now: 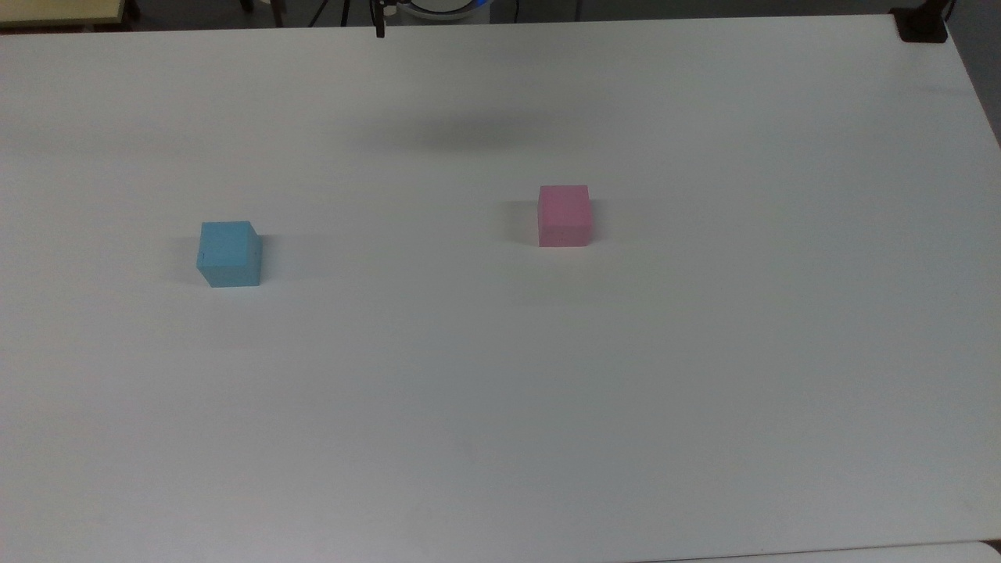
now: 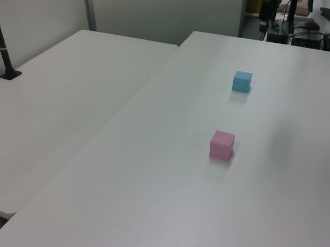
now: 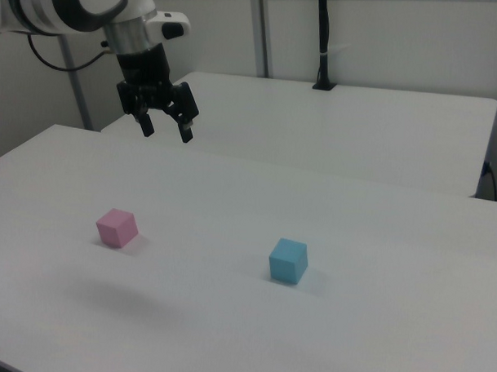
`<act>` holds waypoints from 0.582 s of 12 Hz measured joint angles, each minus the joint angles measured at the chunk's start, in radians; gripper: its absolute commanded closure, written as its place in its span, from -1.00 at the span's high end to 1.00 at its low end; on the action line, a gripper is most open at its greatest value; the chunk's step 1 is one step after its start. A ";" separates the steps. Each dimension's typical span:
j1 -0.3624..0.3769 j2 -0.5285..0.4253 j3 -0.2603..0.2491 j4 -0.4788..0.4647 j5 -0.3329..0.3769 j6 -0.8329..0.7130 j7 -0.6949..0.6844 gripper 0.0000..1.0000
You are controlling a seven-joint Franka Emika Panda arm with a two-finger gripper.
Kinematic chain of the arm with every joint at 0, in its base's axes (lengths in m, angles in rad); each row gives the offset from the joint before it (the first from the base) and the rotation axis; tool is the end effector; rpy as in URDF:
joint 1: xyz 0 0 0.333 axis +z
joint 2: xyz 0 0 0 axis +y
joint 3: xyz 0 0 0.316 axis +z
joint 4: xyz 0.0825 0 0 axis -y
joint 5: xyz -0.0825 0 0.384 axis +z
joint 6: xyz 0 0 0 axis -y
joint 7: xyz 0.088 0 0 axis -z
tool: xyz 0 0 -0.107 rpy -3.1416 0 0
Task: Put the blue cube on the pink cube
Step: 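Move the open gripper from its raised pose toward the light-blue cube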
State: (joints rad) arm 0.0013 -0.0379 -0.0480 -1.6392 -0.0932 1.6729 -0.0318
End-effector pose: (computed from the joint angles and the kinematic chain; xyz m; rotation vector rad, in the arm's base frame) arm 0.5512 -0.0353 0.6226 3.0459 -0.0133 0.1035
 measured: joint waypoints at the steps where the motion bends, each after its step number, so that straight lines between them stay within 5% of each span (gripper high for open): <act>1: 0.001 0.002 -0.010 0.001 0.009 0.000 -0.023 1.00; 7: 0.015 0.002 -0.010 0.001 0.037 0.000 -0.023 1.00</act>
State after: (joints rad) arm 0.0161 -0.0363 -0.0576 -1.6383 -0.0564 1.6729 -0.0547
